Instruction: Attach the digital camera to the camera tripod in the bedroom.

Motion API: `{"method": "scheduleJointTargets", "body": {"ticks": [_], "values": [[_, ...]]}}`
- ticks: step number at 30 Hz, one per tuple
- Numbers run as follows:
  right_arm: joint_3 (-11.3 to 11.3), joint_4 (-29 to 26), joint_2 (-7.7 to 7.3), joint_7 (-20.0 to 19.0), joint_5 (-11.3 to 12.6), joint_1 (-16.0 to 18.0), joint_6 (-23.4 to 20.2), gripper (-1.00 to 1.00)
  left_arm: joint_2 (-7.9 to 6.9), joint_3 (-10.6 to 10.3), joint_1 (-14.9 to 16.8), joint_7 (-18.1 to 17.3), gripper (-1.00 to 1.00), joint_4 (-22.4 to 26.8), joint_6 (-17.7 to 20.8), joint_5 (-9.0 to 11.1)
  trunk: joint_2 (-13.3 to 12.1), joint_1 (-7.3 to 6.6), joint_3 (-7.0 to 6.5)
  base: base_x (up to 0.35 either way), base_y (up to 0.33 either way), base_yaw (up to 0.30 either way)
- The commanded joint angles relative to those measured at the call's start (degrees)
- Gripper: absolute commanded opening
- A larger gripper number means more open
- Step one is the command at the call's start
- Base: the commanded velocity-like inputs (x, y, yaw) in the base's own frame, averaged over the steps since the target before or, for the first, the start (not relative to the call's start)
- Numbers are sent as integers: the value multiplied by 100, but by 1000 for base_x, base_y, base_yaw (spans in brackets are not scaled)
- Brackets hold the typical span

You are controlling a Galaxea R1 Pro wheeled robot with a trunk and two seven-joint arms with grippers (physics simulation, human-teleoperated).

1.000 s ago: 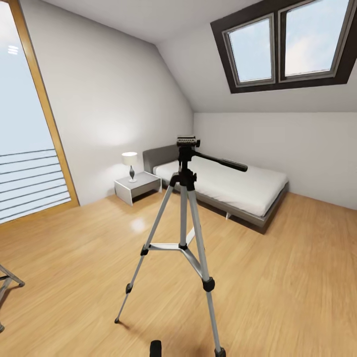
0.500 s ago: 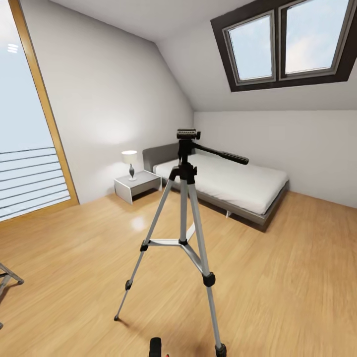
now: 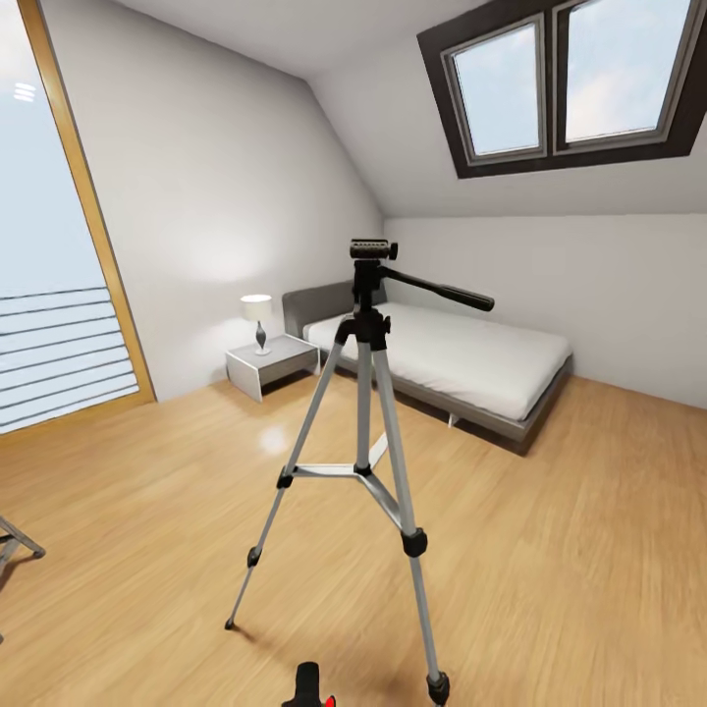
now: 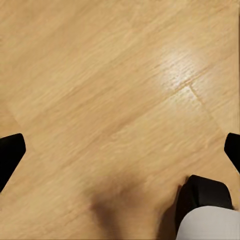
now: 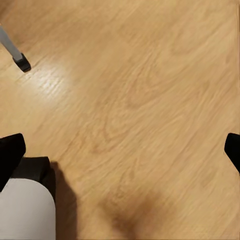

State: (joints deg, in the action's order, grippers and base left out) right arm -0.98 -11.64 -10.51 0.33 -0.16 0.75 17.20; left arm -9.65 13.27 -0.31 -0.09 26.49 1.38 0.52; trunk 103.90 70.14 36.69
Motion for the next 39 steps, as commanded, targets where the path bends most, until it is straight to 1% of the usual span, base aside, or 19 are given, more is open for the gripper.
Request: {"method": "scheduleJointTargets", "body": {"ticks": [1,5,6,9,12,14,16,17,18,20,23,28,29,39], "values": [[-8,-128,-1,6,-5,3,29,100,4,32,-4,0,100,188,64,4,44,22,23,0,0,0],[-11,-436,-36,25,-8,4,39,100,4,54,-4,-2,100,480,228,2,204,110,95,0,0,0],[-13,-634,-92,56,-7,4,42,100,7,60,-4,-4,100,641,341,1,244,132,113,0,0,0],[-23,-982,-188,119,-2,1,44,100,11,65,-4,-6,100,906,544,1,365,198,167,0,0,0],[-128,-1324,-278,178,14,3,45,100,16,64,-4,-7,100,1137,789,1,485,264,221,0,0,0],[-304,-1534,-322,206,21,3,45,100,19,63,-4,-7,100,1247,957,0,565,308,257,0,0,0],[-542,-1739,-350,224,26,4,43,100,21,61,-4,-11,100,1320,1096,0,645,352,293,0,0,0],[-793,-1952,-366,236,30,4,41,100,22,58,-4,-13,100,1371,1190,0,685,374,310,0,0,0],[-906,-2062,-371,240,33,4,40,100,23,57,-4,-14,100,1391,1225,0,725,396,328,0,0,0],[-1086,-2278,-378,241,33,4,39,100,23,55,-4,-15,100,1429,1275,0,806,440,364,0,0,0],[-1249,-2559,-384,240,38,4,41,100,33,51,-4,-16,100,1499,1322,0,926,506,418,0,0,0],[-1367,-2840,-389,234,39,4,45,100,98,44,-4,-18,100,1570,1357,-1,1127,615,508,0,0,0],[-1390,-2919,-390,232,37,3,45,100,130,40,-4,-22,100,1591,1365,-5,1167,637,526,0,0,0],[-1405,-2995,-391,222,34,4,112,100,255,-9,-4,-62,100,1611,1381,-8,1568,857,705,0,0,0]]}}
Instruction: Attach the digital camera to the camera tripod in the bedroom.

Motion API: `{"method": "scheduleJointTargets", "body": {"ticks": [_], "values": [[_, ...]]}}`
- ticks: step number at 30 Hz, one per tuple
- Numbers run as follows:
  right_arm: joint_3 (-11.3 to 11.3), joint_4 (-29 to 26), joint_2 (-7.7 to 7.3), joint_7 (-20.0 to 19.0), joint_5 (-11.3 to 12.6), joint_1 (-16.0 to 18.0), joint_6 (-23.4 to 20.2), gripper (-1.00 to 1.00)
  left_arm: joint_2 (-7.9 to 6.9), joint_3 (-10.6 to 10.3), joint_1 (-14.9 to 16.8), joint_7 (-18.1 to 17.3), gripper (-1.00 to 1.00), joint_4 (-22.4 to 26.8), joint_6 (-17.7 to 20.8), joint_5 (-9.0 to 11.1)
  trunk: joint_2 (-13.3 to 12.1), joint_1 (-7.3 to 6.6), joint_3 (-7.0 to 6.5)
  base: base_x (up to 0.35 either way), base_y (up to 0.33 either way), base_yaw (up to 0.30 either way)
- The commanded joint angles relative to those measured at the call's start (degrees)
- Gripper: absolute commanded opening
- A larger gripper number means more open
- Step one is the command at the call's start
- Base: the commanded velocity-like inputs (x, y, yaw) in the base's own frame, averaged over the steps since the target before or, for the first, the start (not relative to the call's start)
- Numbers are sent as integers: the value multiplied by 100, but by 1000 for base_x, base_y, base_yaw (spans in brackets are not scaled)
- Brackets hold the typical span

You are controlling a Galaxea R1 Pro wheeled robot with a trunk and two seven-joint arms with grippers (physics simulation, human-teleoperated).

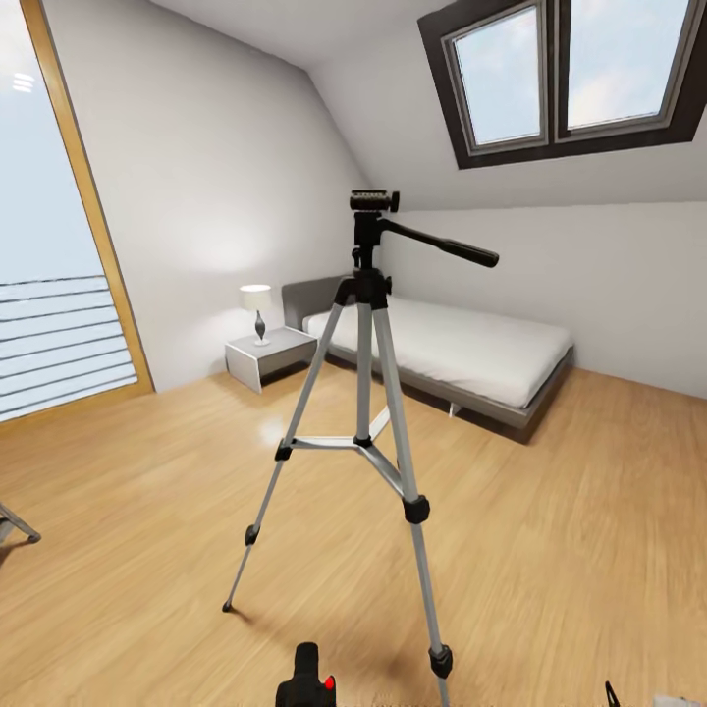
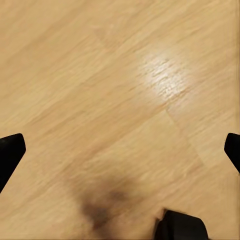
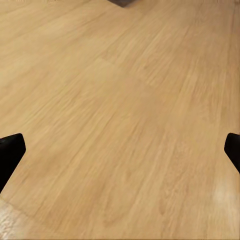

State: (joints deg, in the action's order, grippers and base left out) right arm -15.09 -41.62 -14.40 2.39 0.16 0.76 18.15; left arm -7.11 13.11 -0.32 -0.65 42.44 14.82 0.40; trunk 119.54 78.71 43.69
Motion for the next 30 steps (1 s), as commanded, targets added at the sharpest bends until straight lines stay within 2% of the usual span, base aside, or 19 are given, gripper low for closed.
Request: {"method": "scheduleJointTargets", "body": {"ticks": [1,3,5,12,13,17,20,24,25,30], "values": [[4,2,-1,17,1,3,57,100,10,1,-3,-8,100,17,37,4,44,22,23,0,0,0],[-116,-27,-3,42,-1,3,549,100,36,-22,-3,-19,100,18,40,4,124,66,59,0,0,0],[-148,-300,-7,51,5,4,701,100,56,-26,-3,-29,100,18,42,4,204,110,95,0,0,0],[-166,-1257,-13,54,16,45,750,100,161,-88,-3,-39,100,19,119,1,485,264,220,0,0,0],[-168,-1508,-23,60,24,180,725,100,169,-113,-3,-39,100,19,174,-1,525,286,238,0,0,0],[-169,-1644,-31,99,51,429,661,100,182,-160,-3,-40,100,20,254,-4,685,374,310,0,0,0],[-169,-1708,-44,198,69,739,464,100,190,-198,-3,-40,100,35,283,-4,806,440,364,0,0,0],[-170,-1750,-55,347,81,1098,-74,100,198,-229,-3,-41,100,140,307,-5,966,527,436,0,0,0],[-170,-1769,-60,421,87,1353,-605,100,234,-250,-3,-42,100,360,376,-5,1006,549,454,0,0,0],[-170,-1779,-62,456,94,1526,-942,100,350,-320,-3,-41,100,875,778,-5,1207,659,544,0,0,0]]}}
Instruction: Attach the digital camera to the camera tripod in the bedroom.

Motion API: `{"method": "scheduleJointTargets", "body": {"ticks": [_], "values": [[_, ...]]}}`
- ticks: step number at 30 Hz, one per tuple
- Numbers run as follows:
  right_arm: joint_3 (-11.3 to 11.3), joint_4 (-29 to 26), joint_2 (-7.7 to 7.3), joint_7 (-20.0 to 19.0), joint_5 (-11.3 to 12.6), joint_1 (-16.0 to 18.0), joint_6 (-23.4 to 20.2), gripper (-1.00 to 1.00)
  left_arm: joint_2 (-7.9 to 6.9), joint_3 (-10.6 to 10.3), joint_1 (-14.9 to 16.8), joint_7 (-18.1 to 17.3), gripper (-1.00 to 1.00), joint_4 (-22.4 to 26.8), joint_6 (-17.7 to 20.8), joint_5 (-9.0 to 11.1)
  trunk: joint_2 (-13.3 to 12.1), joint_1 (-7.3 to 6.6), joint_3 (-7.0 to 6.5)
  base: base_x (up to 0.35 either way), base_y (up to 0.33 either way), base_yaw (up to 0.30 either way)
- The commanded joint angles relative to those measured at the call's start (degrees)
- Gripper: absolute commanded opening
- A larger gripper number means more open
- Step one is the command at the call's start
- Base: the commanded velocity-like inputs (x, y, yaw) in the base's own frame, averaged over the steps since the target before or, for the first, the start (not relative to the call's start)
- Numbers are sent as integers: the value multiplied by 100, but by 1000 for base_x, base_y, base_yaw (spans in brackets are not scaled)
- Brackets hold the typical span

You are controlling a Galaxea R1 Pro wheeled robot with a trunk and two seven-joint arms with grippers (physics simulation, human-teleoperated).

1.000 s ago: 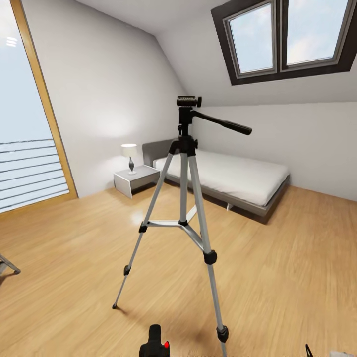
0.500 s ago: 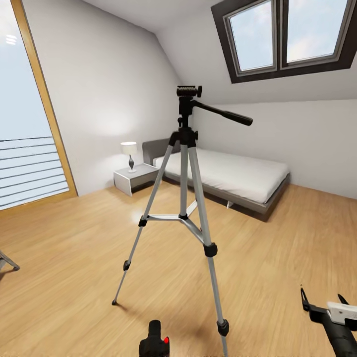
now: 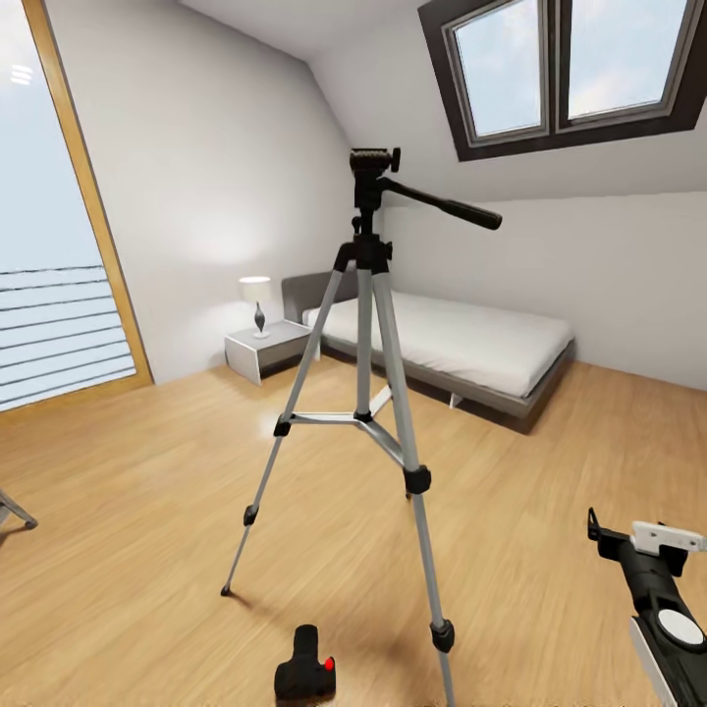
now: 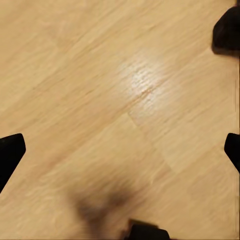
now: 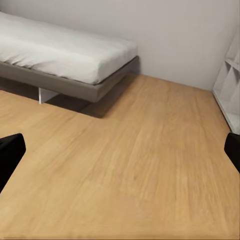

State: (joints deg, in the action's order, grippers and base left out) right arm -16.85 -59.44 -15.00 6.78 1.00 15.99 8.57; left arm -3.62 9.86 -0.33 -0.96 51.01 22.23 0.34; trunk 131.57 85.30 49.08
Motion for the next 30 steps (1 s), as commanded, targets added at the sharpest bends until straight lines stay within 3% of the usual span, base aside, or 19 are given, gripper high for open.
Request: {"method": "scheduleJointTargets", "body": {"ticks": [1,3,10,18,23,30], "values": [[6,1,-2,21,11,24,-20,100,37,-20,-2,-10,100,151,177,1,44,22,23,0,0,0],[6,-1,-2,23,12,46,-49,100,74,-48,-2,-10,100,288,335,1,124,66,59,0,0,0],[6,-7,-3,32,13,171,-150,100,277,-287,-2,-9,100,1384,1614,1,405,220,185,0,0,0],[9,-29,-30,52,-11,547,-248,100,346,-641,-2,-12,100,2382,2729,1,725,395,328,0,0,0],[7,-34,-251,185,-15,864,-517,100,393,-812,-2,-1,100,2571,2989,1,926,505,418,0,0,0],[6,-35,-587,337,-6,1169,-1386,100,545,-905,-2,31,100,2644,3111,-2,1168,640,548,0,0,0]]}}
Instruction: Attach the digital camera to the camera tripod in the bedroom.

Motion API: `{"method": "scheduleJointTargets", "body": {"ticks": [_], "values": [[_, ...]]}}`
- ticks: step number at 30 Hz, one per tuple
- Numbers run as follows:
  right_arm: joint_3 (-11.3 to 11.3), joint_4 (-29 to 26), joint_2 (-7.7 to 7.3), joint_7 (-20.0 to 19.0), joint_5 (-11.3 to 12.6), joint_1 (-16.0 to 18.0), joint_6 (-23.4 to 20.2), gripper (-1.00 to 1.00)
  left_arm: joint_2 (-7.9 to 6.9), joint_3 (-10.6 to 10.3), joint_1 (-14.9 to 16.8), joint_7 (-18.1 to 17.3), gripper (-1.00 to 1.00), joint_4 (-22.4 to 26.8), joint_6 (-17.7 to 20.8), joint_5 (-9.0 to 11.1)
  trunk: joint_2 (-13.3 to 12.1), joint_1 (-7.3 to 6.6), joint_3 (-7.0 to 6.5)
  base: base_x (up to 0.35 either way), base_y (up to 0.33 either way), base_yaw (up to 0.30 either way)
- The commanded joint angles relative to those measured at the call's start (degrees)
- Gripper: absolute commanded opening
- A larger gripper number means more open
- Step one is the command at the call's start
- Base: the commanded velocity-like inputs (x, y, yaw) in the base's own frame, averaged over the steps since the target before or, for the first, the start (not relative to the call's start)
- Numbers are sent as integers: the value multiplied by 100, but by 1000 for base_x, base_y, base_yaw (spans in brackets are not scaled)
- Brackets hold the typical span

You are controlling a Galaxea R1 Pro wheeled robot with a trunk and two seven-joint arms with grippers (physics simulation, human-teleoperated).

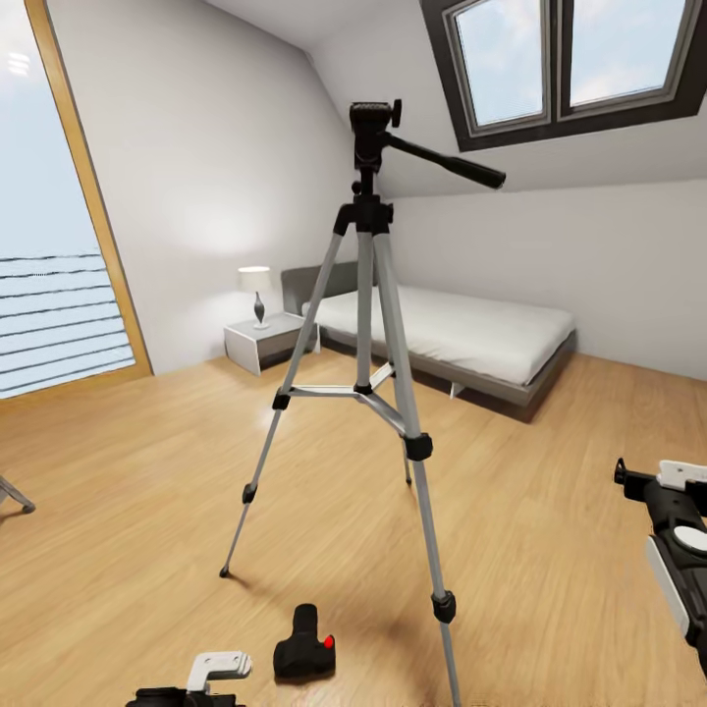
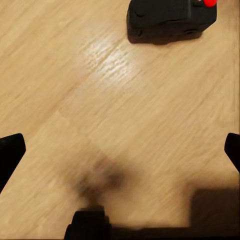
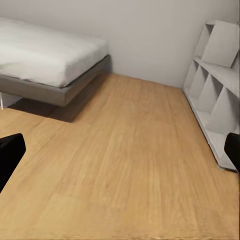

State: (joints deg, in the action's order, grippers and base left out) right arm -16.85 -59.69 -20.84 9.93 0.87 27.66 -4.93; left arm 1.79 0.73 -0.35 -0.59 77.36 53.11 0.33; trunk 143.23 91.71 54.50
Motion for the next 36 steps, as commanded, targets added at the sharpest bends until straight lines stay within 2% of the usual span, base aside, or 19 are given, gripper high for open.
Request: {"method": "scheduleJointTargets", "body": {"ticks": [1,5,13,28,29,36], "values": [[7,-10,-21,26,9,20,-112,100,33,4,0,-4,100,12,28,-2,4,2,28,0,0,0],[7,-27,-104,38,10,71,-339,100,193,-9,2,4,100,4,56,-12,9,12,116,0,0,0],[7,-44,-133,31,10,87,-408,100,445,-31,13,13,100,4,163,-20,20,33,294,0,0,0],[11,-143,-139,27,10,90,-421,100,687,-146,125,31,100,8,349,-24,40,71,626,0,0,0],[16,-153,-139,27,5,90,-425,100,818,-219,177,32,100,32,356,-24,40,71,626,0,0,0],[21,-156,-139,21,2,90,-426,100,821,-244,281,23,100,40,355,-24,40,71,626,0,0,0]]}}
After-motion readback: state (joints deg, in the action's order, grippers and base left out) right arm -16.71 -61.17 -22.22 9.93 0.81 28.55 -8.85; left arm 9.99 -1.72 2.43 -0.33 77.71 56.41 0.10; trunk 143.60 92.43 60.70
